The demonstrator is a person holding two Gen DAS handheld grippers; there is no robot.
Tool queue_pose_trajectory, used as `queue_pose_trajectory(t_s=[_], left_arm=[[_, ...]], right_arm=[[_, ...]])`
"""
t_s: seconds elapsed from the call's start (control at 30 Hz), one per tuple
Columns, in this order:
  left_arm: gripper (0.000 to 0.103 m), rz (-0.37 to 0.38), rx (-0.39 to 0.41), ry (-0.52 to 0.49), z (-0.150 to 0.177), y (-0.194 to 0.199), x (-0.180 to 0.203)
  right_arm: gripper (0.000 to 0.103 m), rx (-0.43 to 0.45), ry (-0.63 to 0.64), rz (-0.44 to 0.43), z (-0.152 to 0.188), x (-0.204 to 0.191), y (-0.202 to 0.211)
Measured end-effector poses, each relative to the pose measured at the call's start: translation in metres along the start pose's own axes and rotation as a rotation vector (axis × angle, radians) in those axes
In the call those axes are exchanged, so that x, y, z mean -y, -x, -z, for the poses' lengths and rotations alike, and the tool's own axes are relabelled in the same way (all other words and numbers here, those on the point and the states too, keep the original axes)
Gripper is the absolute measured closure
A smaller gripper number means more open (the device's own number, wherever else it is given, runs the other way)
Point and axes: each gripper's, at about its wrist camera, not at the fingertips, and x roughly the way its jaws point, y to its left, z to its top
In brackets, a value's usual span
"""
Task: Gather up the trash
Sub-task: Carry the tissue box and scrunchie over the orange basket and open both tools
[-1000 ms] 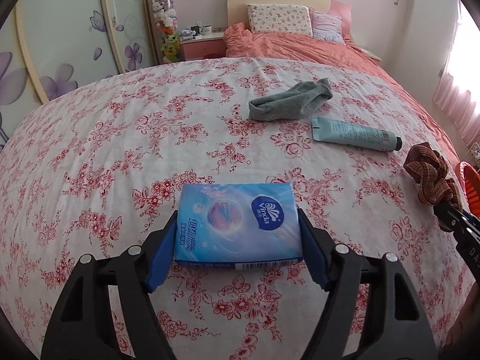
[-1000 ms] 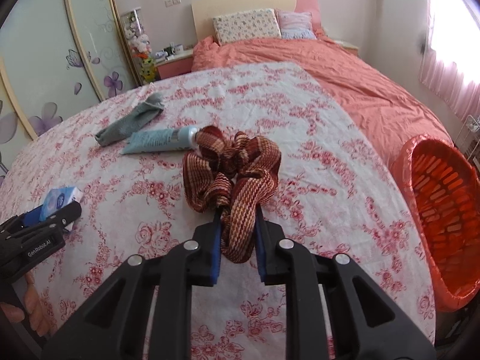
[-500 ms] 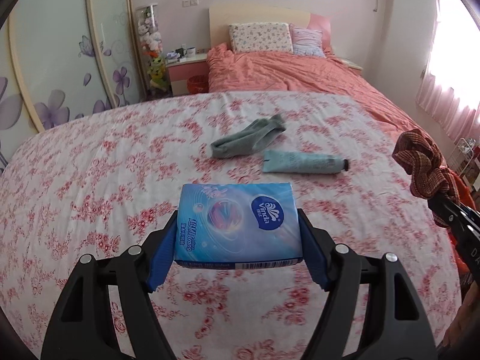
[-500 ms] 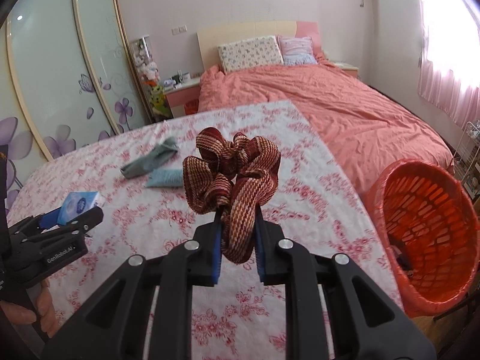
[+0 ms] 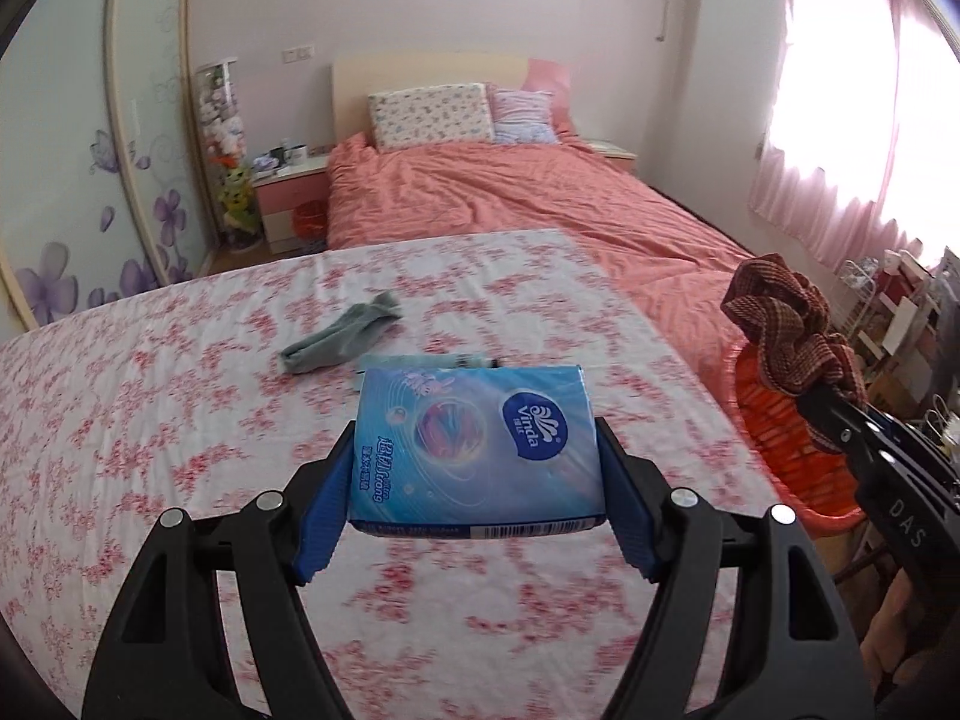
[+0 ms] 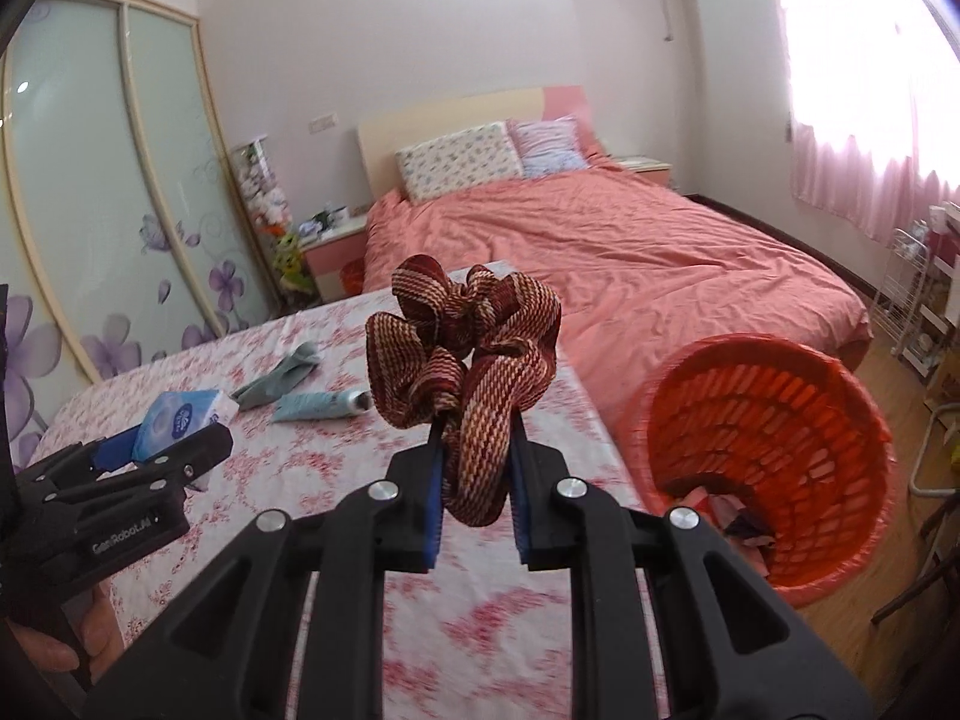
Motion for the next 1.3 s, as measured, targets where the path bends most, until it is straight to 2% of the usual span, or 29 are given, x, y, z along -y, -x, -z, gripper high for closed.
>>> queue_pose_trajectory(t_s=[0.33, 0.73, 0.83, 0.87, 0.97, 1.13, 1.3], left_arm=[[0.03, 0.175, 0.012, -0.106, -0.008, -0.007, 0.088], [0.03, 0.347, -0.042, -0.236, -0.014, -0.054, 0.187], [0.03, 0.38, -0.071, -0.257, -0.014, -0.069, 0.208], [0.03, 0.387, -0.088, -0.258, -0.015, -0.075, 0.213], [0.028, 0.387, -0.129, -0.261, -0.01, -0.091, 0.223], [0.021, 0.354, -0.159, -0.251, -0.003, -0.102, 0.218], [0.021, 0.258, -0.155, -0.232, 0.001, -0.099, 0.191]], right_arm=[[0.085, 0.056, -0.111, 0.119, 0.001, 0.075, 0.024], [0.084, 0.06, -0.259, 0.194, 0.007, 0.174, 0.021], [0.081, 0.052, -0.279, 0.199, 0.008, 0.195, 0.013], [0.076, 0.046, -0.287, 0.199, 0.009, 0.203, 0.009], [0.069, 0.028, -0.323, 0.202, 0.012, 0.222, -0.001], [0.067, 0.006, -0.356, 0.212, 0.021, 0.239, -0.011], [0.059, -0.009, -0.306, 0.23, 0.023, 0.223, -0.019]])
